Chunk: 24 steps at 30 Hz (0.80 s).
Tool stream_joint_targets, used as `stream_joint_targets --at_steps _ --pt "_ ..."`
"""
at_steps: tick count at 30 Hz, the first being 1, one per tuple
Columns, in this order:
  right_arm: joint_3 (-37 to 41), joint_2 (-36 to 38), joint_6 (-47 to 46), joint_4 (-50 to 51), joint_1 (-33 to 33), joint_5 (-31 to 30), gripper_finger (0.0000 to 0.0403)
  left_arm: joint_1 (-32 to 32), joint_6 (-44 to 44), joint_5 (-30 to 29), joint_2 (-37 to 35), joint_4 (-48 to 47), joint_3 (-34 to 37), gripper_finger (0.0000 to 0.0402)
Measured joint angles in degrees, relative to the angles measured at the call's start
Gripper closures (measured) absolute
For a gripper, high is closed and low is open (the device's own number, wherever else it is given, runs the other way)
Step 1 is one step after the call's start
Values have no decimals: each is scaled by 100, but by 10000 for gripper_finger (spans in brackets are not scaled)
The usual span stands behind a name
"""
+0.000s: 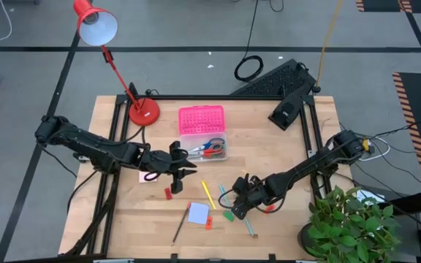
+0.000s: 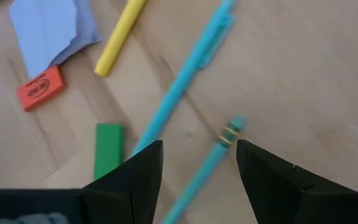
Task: Pack school essentials
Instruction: Put the light blue pencil into the pink supply box
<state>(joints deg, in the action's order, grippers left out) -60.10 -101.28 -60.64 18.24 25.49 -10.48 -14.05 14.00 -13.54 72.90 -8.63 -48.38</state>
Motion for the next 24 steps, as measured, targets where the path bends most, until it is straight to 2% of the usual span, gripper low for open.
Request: stream_joint_targets --at_steps 8,16,19,24 --pt "-627 -619 1 931 -24 6 207 39 -180 12 0 157 0 316" --pt "-710 -699 151 1091 -67 8 213 60 -339 13 0 272 0 316" --pt "-710 -699 241 1230 -67 11 238 58 -339 13 0 272 0 316" --pt "-710 -703 336 1311 -72 86 303 60 -339 13 0 272 0 316"
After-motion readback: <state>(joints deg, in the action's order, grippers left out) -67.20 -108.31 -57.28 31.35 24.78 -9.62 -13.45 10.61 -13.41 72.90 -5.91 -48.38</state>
